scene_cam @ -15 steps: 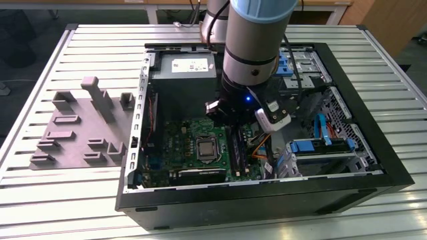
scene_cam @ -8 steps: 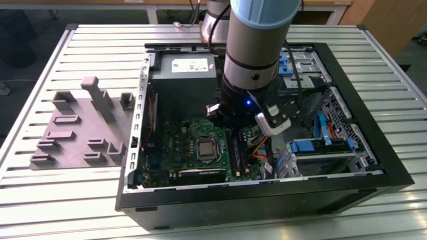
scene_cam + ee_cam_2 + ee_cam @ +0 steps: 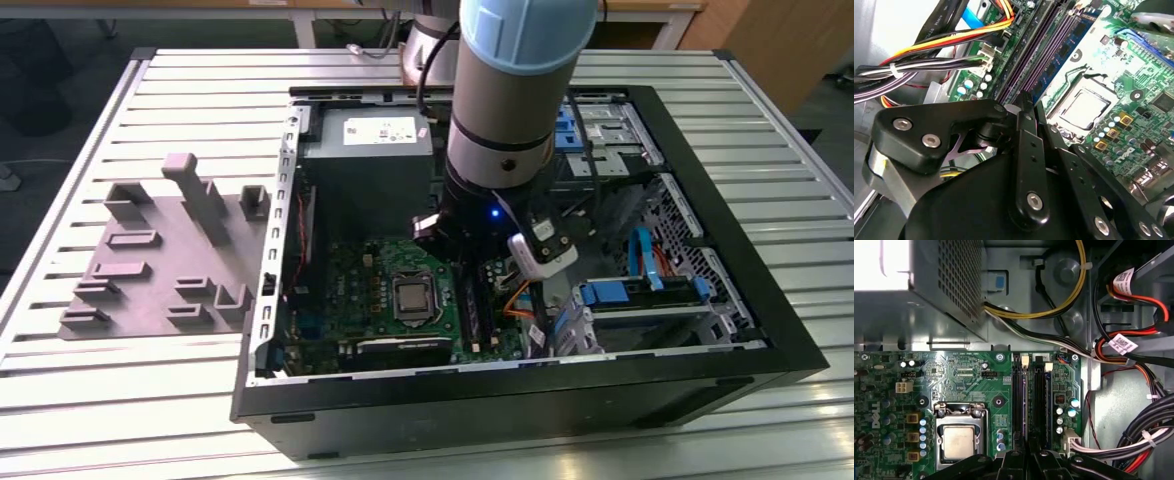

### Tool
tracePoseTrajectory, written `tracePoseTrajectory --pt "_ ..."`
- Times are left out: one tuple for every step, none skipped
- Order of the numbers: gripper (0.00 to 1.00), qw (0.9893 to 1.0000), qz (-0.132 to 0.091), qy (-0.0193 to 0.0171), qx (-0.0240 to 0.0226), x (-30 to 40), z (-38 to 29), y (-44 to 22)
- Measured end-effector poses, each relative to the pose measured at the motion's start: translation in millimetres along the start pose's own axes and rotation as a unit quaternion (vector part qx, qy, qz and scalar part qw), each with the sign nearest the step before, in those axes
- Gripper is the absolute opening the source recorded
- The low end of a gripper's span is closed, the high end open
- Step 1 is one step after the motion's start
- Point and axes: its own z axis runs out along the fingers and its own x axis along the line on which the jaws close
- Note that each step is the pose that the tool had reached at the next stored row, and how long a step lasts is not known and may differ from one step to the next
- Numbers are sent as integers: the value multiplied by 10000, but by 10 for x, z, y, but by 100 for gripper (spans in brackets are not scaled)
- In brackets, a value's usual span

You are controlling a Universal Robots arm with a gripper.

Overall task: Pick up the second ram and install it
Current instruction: 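Insert the second ram into the second slot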

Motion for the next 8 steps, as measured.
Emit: tracePoseTrajectory --pt "14 10000 5 0 0 -1 6 0" --pt "14 10000 7 0 0 -1 12 0" --pt "14 10000 7 0 0 -3 18 0" --pt "14 10000 7 0 -1 -4 26 1" --pt "14 10000 8 0 -2 -6 34 2" --pt "14 10000 8 0 -3 -6 41 2" --pt "14 10000 8 0 -7 -6 46 3" --pt "14 10000 8 0 -10 -6 51 3"
